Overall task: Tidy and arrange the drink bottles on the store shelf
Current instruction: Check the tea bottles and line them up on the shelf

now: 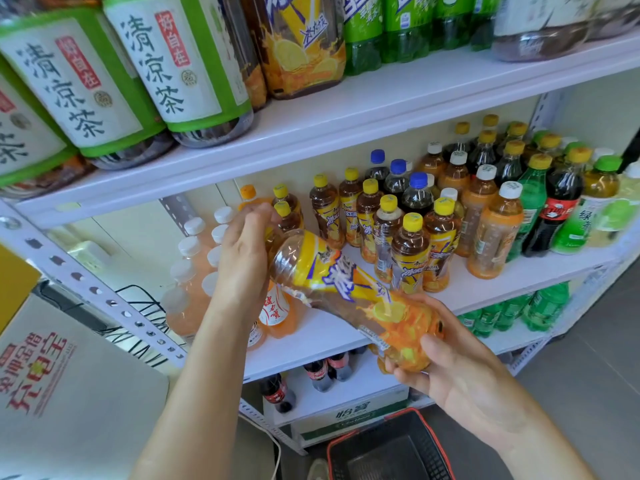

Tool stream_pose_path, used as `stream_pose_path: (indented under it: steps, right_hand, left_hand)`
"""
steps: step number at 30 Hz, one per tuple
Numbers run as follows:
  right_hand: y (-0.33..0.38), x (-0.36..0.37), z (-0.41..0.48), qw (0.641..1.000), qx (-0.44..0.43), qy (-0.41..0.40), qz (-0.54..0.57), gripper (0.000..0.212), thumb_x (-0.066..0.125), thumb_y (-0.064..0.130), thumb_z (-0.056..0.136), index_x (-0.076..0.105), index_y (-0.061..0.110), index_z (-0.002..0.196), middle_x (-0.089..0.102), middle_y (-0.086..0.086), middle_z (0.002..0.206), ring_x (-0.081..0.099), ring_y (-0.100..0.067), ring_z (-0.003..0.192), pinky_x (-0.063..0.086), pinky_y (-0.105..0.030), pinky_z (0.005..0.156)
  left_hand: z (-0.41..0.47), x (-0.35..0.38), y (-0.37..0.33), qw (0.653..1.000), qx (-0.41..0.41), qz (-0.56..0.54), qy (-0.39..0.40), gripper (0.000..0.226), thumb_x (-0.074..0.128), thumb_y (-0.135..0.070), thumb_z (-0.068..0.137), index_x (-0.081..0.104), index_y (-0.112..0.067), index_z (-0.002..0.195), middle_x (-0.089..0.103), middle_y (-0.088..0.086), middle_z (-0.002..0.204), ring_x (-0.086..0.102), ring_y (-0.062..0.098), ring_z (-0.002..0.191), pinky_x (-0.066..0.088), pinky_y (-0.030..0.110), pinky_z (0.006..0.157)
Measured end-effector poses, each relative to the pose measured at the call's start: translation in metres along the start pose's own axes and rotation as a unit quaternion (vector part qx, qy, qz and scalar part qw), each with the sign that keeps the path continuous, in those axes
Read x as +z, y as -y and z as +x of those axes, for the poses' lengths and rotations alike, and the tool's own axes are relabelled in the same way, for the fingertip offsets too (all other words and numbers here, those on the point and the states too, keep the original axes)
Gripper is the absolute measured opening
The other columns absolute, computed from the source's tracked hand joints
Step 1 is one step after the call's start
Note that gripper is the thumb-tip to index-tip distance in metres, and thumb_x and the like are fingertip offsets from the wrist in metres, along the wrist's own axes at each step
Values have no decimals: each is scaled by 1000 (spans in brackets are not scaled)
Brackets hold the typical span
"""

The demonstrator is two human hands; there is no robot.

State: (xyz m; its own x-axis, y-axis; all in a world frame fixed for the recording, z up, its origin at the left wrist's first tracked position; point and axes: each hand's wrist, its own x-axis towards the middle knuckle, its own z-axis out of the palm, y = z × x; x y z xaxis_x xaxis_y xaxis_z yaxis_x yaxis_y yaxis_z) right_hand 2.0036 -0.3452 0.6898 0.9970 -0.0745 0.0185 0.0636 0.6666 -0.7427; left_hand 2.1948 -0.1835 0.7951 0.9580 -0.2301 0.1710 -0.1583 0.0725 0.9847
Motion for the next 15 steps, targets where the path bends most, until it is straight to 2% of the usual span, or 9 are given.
stream_pose_path:
  steps: [3,5,7,9,12,14,15]
  right_hand:
    - [2,2,2,997,-31,-5,-64,69,86,5,60,57,22,121,60,-21,117,61,-38,93,52,-45,84]
    - [1,3,2,987,-50,-43,-147,71,84,5,58,56,25,120,61,-19,117,62,-36,95,49,-48,89]
    - [1,2,2,971,-57,-77,-220,74,85,6,56,55,28,120,65,-12,112,65,-30,91,54,-38,84]
    - [-1,1,1,957,-60,-105,-263,75,85,7,55,55,31,119,66,-3,106,66,-24,87,56,-34,80]
    - [-2,-1,4,949,-52,-106,-293,80,86,10,57,50,31,125,65,0,110,67,-22,90,56,-32,80]
    - [4,-4,6,956,-27,-75,-283,79,87,19,62,49,31,130,62,-1,118,67,-22,97,54,-29,81]
    - [6,-5,7,968,-3,-58,-243,76,88,25,65,51,31,131,61,-4,122,66,-22,100,53,-30,83]
  left_hand:
    - [5,-3,4,998,-40,58,0,33,55,-38,90,63,-27,59,57,-10,58,52,9,53,39,29,50]
    - [7,-7,7,990,-59,126,11,37,58,-36,93,61,-26,57,54,-13,51,48,5,45,37,26,47]
    - [10,-11,11,983,-70,166,23,32,66,-34,88,62,-24,58,57,-12,51,50,4,44,38,26,50]
    - [9,-12,14,986,-62,147,44,21,68,-35,81,64,-23,64,59,-7,55,52,8,49,40,27,52]
    - [7,-9,17,996,-31,64,59,14,62,-29,80,62,-23,67,57,-3,59,51,13,53,41,27,52]
    - [7,-5,17,998,-7,25,63,16,60,-25,82,62,-24,66,55,-6,57,50,10,51,42,23,49]
    - [8,-4,17,997,8,25,70,18,60,-25,84,63,-25,66,55,-7,57,50,9,51,43,22,49]
